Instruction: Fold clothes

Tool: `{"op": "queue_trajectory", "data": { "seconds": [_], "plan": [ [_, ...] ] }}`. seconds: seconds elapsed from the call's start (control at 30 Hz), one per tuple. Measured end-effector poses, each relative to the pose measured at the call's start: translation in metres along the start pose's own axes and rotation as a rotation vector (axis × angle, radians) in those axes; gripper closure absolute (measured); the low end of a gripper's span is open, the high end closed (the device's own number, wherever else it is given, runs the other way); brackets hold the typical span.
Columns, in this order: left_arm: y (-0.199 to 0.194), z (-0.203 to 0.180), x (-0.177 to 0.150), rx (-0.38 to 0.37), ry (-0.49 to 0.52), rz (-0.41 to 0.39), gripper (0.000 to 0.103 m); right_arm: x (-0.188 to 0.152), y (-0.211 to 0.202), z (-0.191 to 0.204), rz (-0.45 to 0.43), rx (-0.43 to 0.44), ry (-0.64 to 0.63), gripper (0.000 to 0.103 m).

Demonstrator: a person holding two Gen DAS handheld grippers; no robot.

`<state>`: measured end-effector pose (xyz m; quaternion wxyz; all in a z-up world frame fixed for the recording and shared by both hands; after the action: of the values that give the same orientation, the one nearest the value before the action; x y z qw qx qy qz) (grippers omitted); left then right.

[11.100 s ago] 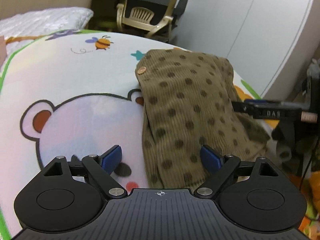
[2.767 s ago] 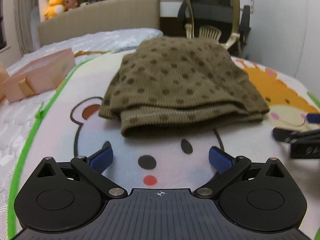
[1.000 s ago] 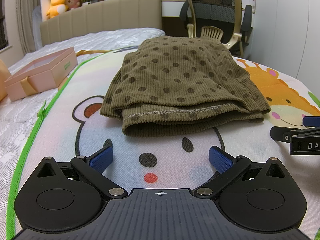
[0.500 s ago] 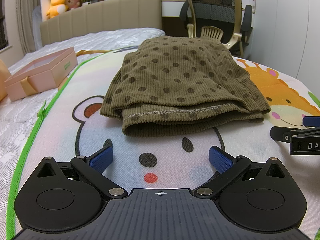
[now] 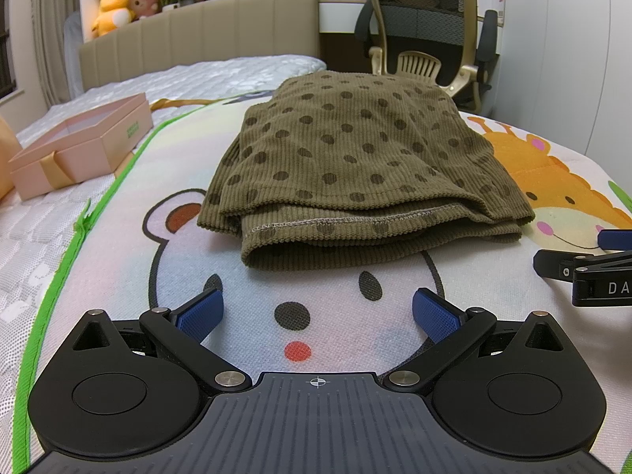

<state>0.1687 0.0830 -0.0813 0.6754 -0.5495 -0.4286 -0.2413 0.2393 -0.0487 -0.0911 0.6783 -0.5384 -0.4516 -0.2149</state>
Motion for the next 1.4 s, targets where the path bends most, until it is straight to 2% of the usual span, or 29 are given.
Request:
{"op": "queue_trajectory", "data": {
  "seconds": [1.13, 1.3, 1.4],
  "plan": [
    [0.0023, -0.0004, 0.0011, -0.008, -0.008, 0.002, 0.0, -0.0008, -0.0004, -0.0002, -0.003, -0.006, -0.001, 0.0],
    [-0.0013, -0.002, 0.0012, -0.013, -0.005, 0.043, 0.0, -0.001, -0.0004, -0.0009, -0.004, -0.006, 0.003, 0.0],
    [-0.0047, -0.0054, -0.0012, 0.001, 0.007, 0.034, 0.0, -0.0004, -0.0001, 0.0003, -0.004, -0.007, 0.001, 0.0]
  ]
}}
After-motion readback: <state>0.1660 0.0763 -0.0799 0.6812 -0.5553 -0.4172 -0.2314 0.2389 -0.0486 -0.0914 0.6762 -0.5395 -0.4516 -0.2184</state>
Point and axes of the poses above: each gripper's, at about its wrist camera, not at the fingertips, and y roughly the way its jaws point, z to its left, x to its top, the point moved 5 cm from there along y, roughly the way its jaws point, and after that the axes turned 7 degrees about -z, right-handed, at the moved point
